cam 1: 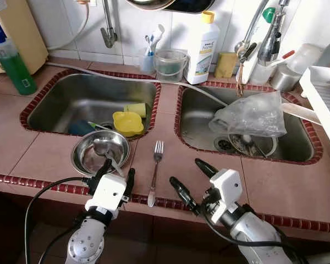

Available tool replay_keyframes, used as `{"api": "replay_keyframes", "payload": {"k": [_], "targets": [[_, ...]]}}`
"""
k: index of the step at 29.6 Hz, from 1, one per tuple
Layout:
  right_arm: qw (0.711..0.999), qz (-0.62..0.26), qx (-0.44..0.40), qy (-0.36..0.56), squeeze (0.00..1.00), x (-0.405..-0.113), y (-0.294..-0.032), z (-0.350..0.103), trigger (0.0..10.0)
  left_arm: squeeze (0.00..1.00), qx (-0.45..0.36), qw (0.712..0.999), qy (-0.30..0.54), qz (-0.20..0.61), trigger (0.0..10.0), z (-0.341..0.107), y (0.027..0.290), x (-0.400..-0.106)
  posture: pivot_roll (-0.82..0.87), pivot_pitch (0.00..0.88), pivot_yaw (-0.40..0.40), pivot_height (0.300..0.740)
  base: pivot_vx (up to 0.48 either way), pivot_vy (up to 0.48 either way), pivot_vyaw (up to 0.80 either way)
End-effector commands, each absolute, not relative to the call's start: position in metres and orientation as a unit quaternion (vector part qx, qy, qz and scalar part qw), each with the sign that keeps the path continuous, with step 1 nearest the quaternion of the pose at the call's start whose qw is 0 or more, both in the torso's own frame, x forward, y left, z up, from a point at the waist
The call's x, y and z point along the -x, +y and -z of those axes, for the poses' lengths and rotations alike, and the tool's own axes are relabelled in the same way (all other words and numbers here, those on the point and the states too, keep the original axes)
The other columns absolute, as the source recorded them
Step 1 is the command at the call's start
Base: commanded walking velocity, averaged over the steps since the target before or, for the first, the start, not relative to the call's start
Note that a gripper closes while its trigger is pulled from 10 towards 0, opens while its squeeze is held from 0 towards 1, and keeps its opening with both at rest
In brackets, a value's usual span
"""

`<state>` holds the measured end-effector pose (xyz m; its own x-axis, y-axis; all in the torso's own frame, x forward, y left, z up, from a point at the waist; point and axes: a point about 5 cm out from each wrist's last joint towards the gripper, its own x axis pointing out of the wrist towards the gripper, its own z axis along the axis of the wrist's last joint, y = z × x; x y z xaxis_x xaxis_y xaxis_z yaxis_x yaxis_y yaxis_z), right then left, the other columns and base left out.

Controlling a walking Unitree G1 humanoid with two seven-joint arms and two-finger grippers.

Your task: Kitchen organization

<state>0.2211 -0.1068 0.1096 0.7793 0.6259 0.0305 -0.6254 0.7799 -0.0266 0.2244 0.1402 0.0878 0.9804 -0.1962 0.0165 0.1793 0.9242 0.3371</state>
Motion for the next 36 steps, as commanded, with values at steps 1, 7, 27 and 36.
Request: {"api": "replay_keyframes", "payload": {"k": [1,7,27,36], "targets": [[0.939,-0.342,0.005,-0.022,0.00,-0.219,-0.105,-0.113,10.0,0.00,-0.172,0.981,-0.018,0.086,10.0,-0.086,0.142,-0.225,-0.05,0.100,-0.023,0.740,0.000,0.000,0.00],[0.938,-0.345,0.007,-0.020,0.00,-0.218,-0.104,-0.113,10.0,0.00,-0.179,0.980,-0.033,0.076,10.0,-0.090,0.146,-0.227,-0.05,0.100,-0.023,0.740,0.000,0.000,0.00],[0.939,-0.344,0.008,-0.019,0.00,-0.219,-0.105,-0.114,10.0,0.00,-0.171,0.980,-0.043,0.095,0.0,-0.095,0.152,-0.228,-0.05,0.100,-0.023,0.740,0.000,0.000,0.00],[0.938,-0.345,0.009,-0.019,0.00,-0.220,-0.105,-0.115,10.0,0.00,-0.162,0.980,-0.051,0.105,0.0,-0.099,0.149,-0.229,-0.05,0.099,-0.024,0.740,0.000,0.000,0.00]]}}
